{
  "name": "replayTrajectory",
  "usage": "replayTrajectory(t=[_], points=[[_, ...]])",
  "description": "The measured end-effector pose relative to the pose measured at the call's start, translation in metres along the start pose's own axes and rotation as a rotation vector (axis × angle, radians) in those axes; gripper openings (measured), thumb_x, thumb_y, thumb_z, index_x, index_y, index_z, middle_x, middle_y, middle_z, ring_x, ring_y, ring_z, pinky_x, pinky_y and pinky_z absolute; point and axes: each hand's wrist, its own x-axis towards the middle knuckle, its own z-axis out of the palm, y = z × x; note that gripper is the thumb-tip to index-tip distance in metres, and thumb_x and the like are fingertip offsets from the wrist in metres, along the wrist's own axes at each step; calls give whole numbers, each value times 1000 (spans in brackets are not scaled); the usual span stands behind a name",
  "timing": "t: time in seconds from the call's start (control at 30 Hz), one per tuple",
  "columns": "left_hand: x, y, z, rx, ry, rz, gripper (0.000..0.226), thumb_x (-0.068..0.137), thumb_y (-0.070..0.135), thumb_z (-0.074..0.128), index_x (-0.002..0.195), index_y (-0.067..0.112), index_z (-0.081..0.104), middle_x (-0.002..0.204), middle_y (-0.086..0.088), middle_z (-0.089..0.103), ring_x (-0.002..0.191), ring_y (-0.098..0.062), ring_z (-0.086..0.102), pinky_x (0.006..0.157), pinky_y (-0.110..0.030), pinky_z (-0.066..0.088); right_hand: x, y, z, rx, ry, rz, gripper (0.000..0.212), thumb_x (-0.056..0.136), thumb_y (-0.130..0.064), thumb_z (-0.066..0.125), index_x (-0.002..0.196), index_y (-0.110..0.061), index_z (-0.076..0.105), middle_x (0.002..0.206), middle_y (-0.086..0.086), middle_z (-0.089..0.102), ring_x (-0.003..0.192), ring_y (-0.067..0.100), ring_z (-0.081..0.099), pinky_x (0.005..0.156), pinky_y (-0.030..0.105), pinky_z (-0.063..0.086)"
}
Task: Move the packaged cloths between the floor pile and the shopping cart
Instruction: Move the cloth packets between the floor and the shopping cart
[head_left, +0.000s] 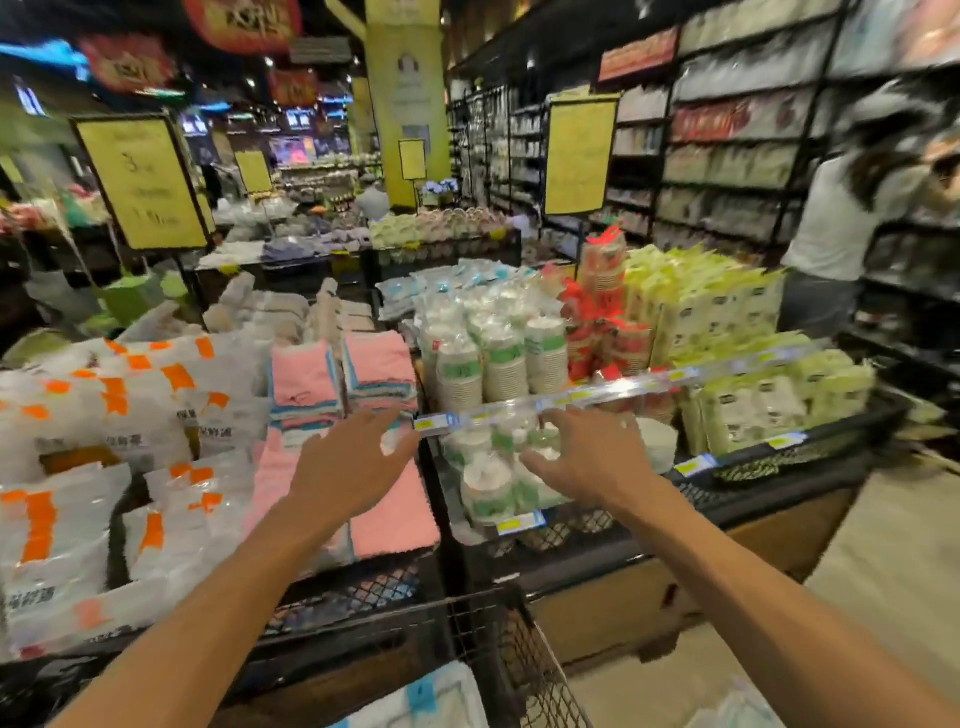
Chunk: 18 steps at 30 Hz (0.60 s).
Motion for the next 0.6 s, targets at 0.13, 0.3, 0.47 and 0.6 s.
replayTrajectory(t=[0.13,0.3,0.47,0.6], points=[[7,40,-8,-11,8,169,68,99,68,30,157,33,32,164,1,32,147,-24,38,112,-44,38,-41,29,-31,9,77,162,77,90,-80,44,148,-31,48,153,-2,52,141,25,46,116,60,33],[2,102,-2,-74,-40,387,70,97,71,28,156,34,32,165,0,31,147,-25,38,115,-47,36,-114,67,-58,2,167,401,76,90,-80,45,151,-34,46,155,-3,51,141,28,48,118,64,31],[-30,172,12,-118,-76,564,67,98,70,29,156,37,32,163,3,34,145,-25,40,113,-48,35,-197,117,-75,-53,179,618,85,88,-83,41,153,-28,45,153,1,53,140,28,50,111,53,45],[-58,225,22,-135,-113,673,65,98,68,31,156,40,30,165,6,30,146,-23,38,113,-50,37,-266,157,-82,-47,238,765,85,88,-82,44,154,-30,43,158,-1,48,144,25,46,114,51,42]])
